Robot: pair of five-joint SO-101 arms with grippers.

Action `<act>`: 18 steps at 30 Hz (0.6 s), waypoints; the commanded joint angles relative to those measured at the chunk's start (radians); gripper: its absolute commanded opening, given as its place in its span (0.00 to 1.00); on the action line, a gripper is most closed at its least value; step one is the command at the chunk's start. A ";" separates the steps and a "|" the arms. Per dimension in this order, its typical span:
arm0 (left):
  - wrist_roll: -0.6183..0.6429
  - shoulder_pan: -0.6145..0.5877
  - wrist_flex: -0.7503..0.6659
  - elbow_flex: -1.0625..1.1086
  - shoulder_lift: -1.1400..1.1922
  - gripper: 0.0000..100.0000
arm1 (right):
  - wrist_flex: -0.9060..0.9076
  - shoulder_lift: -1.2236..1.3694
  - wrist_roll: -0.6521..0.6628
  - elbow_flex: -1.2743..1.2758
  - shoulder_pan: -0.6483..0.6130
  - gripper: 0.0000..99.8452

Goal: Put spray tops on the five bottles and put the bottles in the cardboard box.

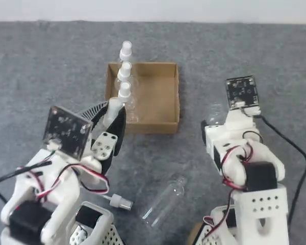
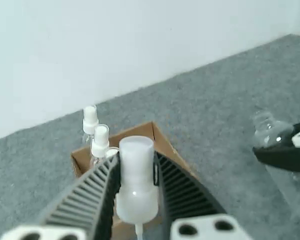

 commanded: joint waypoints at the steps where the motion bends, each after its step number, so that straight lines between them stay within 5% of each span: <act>1: 0.017 0.002 -0.037 -0.008 -0.026 0.01 | -0.012 -0.056 0.020 0.002 -0.056 0.01; 18: 0.146 -0.121 -0.072 -0.015 -0.028 0.01 | -0.012 -0.102 0.020 0.009 -0.225 0.01</act>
